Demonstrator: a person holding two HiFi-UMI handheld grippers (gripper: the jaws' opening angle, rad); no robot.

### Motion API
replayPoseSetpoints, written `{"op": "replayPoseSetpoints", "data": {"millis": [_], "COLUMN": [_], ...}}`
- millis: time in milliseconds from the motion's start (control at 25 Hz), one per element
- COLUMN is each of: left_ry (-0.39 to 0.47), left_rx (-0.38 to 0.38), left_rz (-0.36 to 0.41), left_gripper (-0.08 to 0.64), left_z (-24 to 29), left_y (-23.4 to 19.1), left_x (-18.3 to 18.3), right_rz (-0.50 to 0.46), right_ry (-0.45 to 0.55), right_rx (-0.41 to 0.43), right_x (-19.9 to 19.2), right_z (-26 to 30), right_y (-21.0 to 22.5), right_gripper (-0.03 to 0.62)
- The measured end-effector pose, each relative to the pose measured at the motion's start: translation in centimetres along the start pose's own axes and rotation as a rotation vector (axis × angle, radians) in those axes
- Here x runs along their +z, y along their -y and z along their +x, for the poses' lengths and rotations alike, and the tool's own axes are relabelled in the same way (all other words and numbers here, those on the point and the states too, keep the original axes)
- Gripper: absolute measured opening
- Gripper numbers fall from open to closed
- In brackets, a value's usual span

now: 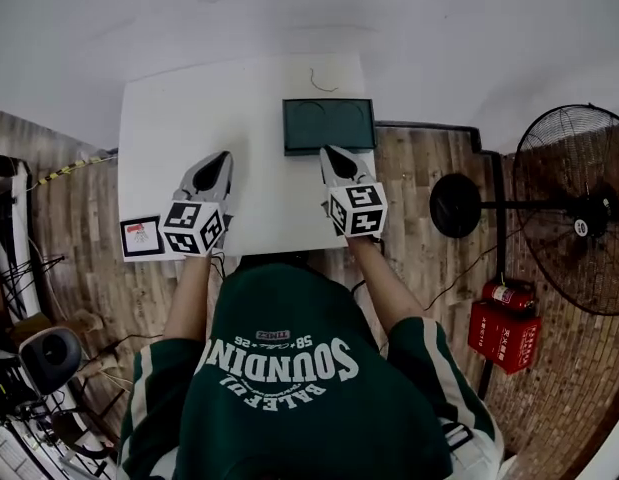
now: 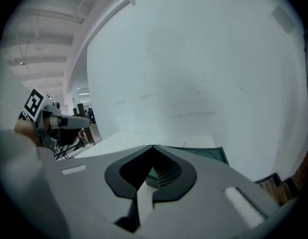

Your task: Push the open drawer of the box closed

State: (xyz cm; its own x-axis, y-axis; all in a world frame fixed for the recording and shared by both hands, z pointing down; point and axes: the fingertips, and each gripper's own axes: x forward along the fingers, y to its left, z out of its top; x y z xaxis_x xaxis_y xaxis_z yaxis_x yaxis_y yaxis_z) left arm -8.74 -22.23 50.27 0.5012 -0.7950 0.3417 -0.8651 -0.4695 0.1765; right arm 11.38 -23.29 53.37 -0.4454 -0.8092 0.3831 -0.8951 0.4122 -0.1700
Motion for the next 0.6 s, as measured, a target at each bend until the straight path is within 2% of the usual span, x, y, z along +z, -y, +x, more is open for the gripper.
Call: {"op": "replayPoseSetpoints", "data": {"millis": [280,600], "left_ry": [0.055,0.076], "left_rx": [0.004,0.013], "left_rz": [0.034,0.037], "left_gripper": [0.052,0.052], "left_z": [-1.1,-1.5], "left_y": [0.7,1.0], "left_x": [2.3,3.0], "right_rz": [-0.039,-0.053], "right_ry": [0.146,0.179], "right_rx": [0.056,0.058], "right_x": [7.1,8.4], "right_z": [-2.9,-4.1], "right_y": [-2.7,-3.0], "right_gripper": [0.001,0.002]}}
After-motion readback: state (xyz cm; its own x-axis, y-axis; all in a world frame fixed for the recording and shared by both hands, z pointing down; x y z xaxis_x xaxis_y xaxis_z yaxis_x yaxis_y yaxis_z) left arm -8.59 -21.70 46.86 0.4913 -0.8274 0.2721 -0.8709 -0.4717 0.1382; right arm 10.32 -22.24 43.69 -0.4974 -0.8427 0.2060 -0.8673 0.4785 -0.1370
